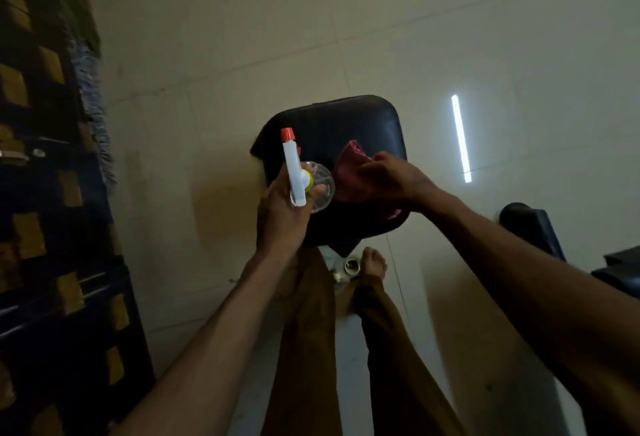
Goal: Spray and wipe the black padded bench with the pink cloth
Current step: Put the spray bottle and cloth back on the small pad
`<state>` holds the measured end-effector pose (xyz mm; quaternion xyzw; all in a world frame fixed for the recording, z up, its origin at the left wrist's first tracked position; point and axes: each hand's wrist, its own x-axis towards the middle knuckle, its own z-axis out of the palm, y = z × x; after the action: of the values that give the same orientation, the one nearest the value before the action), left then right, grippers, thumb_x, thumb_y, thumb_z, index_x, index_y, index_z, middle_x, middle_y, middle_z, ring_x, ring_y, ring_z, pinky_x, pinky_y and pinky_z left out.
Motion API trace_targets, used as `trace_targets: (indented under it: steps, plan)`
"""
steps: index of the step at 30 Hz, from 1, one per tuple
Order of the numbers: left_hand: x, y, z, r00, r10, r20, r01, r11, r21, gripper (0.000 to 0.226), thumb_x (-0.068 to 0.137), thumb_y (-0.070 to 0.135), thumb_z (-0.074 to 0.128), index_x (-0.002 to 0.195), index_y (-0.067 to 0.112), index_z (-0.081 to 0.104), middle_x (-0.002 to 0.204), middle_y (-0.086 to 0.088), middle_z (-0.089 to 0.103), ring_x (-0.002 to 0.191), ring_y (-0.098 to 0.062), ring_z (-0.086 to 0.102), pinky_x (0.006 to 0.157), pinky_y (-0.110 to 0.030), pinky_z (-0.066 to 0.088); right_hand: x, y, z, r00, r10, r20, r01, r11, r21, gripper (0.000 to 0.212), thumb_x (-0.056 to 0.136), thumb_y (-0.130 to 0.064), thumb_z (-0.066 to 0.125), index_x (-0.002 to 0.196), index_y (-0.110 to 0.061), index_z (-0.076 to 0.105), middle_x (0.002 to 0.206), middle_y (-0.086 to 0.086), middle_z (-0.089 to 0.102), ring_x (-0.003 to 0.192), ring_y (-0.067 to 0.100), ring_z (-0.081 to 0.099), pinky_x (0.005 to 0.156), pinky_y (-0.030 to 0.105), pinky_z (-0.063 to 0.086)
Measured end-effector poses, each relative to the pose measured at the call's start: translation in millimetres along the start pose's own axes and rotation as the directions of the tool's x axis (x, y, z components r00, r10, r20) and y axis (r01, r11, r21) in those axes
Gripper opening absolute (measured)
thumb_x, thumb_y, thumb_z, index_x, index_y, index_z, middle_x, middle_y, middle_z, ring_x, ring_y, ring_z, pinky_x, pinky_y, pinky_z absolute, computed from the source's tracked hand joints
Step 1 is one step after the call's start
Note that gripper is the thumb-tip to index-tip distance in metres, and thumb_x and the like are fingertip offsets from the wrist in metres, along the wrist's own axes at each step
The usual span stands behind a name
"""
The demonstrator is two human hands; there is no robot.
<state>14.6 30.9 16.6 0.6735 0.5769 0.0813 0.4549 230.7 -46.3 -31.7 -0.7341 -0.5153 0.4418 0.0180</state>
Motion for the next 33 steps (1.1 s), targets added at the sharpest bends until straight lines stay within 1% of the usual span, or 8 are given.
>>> trace_targets:
  steps: [5, 9, 13, 16, 19, 24, 27, 33]
  plan:
    - [31, -9, 3, 0.997, 0.052, 0.056, -0.055, 0.997, 0.052, 0.039, 0.09, 0.018, 0.072, 0.126, 0.008, 0.062, 0.099, 0.012, 0.056, 0.09, 0.007, 0.049, 0.065, 0.007, 0.031, 29, 17, -13, 0.987, -0.018, -0.161, -0.015, 0.979, -0.202, 0.043, 0.094, -0.024, 0.062, 0.136, -0.015, 0.058, 0.142, 0.015, 0.05, 0.129, 0.036, 0.047, 0.102, 0.046, 0.039]
    - [43, -14, 6, 0.995, 0.072, 0.065, -0.075, 0.996, 0.045, 0.042, 0.09, 0.012, 0.071, 0.13, 0.007, 0.061, 0.102, 0.011, 0.057, 0.092, 0.014, 0.044, 0.066, 0.007, 0.031, 34, 13, -1, 0.968, -0.086, -0.237, -0.009, 0.927, -0.375, 0.066, 0.075, -0.012, 0.077, 0.136, -0.022, 0.056, 0.158, 0.019, 0.031, 0.145, 0.04, 0.027, 0.112, 0.058, 0.028]
    - [47, -18, 12, 0.996, 0.078, 0.043, -0.079, 0.996, 0.028, 0.045, 0.089, 0.014, 0.073, 0.132, 0.01, 0.06, 0.104, 0.013, 0.058, 0.092, 0.009, 0.048, 0.069, 0.007, 0.032, 40, 7, 20, 0.969, -0.004, -0.245, -0.082, 0.936, -0.341, 0.07, 0.074, -0.017, 0.079, 0.138, -0.02, 0.052, 0.158, 0.02, 0.031, 0.145, 0.04, 0.028, 0.113, 0.058, 0.03]
    - [45, -21, 17, 0.995, 0.095, 0.004, -0.095, 0.995, 0.023, 0.042, 0.087, 0.01, 0.075, 0.126, 0.002, 0.061, 0.101, 0.009, 0.056, 0.091, 0.007, 0.048, 0.069, 0.007, 0.032, 41, 9, 44, 0.99, 0.088, -0.106, -0.114, 0.956, -0.271, 0.078, 0.089, -0.036, 0.067, 0.155, -0.022, 0.027, 0.164, 0.019, 0.011, 0.15, 0.039, 0.013, 0.118, 0.057, 0.023]
    - [47, -23, 22, 0.992, 0.129, 0.001, -0.129, 0.991, 0.029, 0.044, 0.086, 0.007, 0.075, 0.127, 0.0, 0.06, 0.102, 0.01, 0.056, 0.095, 0.006, 0.049, 0.072, 0.008, 0.032, 36, 6, 59, 0.986, 0.121, -0.116, -0.143, 0.968, -0.206, 0.087, 0.09, -0.031, 0.066, 0.159, -0.019, 0.014, 0.165, 0.02, -0.002, 0.151, 0.041, 0.002, 0.12, 0.059, 0.016]
    - [49, -32, 21, 0.983, 0.163, 0.087, -0.169, 0.983, 0.066, 0.064, 0.084, 0.02, 0.078, 0.14, 0.008, 0.05, 0.119, 0.011, 0.051, 0.104, 0.012, 0.04, 0.08, 0.009, 0.029, 29, -8, 58, 0.979, 0.145, -0.146, -0.159, 0.983, -0.091, 0.073, 0.091, -0.023, 0.061, 0.155, -0.022, 0.026, 0.164, 0.02, 0.008, 0.151, 0.04, 0.012, 0.119, 0.054, 0.021]
    - [45, -33, 11, 0.975, 0.146, 0.169, -0.159, 0.985, 0.066, 0.078, 0.082, 0.03, 0.08, 0.148, 0.019, 0.039, 0.133, 0.009, 0.052, 0.106, 0.012, 0.043, 0.08, 0.006, 0.034, 20, -20, 51, 0.966, 0.162, -0.203, -0.165, 0.986, 0.006, 0.063, 0.088, -0.018, 0.063, 0.147, -0.017, 0.041, 0.157, 0.022, 0.025, 0.142, 0.042, 0.03, 0.112, 0.053, 0.037]
    - [5, -23, -18, 0.983, 0.069, 0.171, -0.104, 0.973, 0.207, 0.072, 0.091, 0.036, 0.068, 0.152, 0.03, 0.028, 0.151, 0.006, 0.042, 0.13, -0.011, 0.048, 0.093, -0.031, 0.048, -20, -46, 29, 0.937, 0.166, -0.309, -0.12, 0.98, 0.16, 0.045, 0.09, -0.014, 0.059, 0.134, -0.015, 0.054, 0.133, 0.016, 0.053, 0.116, 0.033, 0.054, 0.093, 0.038, 0.046]
